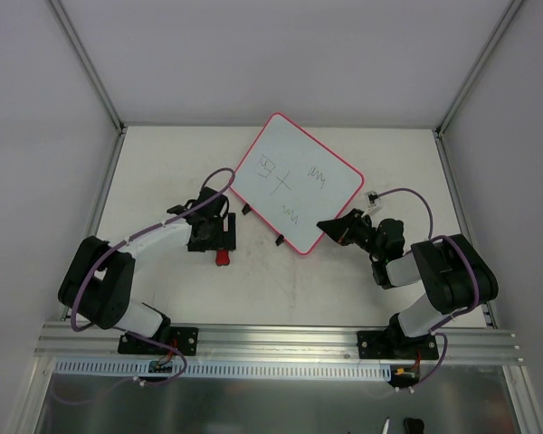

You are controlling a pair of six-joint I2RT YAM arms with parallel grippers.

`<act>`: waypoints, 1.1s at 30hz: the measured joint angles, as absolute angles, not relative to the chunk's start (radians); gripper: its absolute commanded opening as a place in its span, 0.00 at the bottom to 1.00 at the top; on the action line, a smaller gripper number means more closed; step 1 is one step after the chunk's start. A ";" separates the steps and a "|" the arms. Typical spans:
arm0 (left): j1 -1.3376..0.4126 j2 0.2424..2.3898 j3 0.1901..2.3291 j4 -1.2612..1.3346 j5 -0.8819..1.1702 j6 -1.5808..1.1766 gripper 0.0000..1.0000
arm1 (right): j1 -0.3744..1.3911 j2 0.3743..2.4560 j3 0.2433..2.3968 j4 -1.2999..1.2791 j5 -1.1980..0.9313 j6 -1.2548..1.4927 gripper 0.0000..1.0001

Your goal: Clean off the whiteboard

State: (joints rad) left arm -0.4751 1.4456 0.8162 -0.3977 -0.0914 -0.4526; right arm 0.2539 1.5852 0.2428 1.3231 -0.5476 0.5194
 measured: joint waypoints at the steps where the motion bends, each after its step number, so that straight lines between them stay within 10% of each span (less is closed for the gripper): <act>1: -0.479 1.454 0.817 -0.400 -0.096 -0.452 0.82 | 0.253 1.585 0.243 1.323 -0.548 0.519 0.00; 33: -0.545 1.561 0.878 -0.455 -0.194 -0.454 0.48 | 0.250 1.585 0.243 1.323 -0.556 0.520 0.00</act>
State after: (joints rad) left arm -0.5453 1.5608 0.8780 -0.4545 -0.1936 -0.4538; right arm 0.2501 1.5852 0.2428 1.3231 -0.5564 0.5201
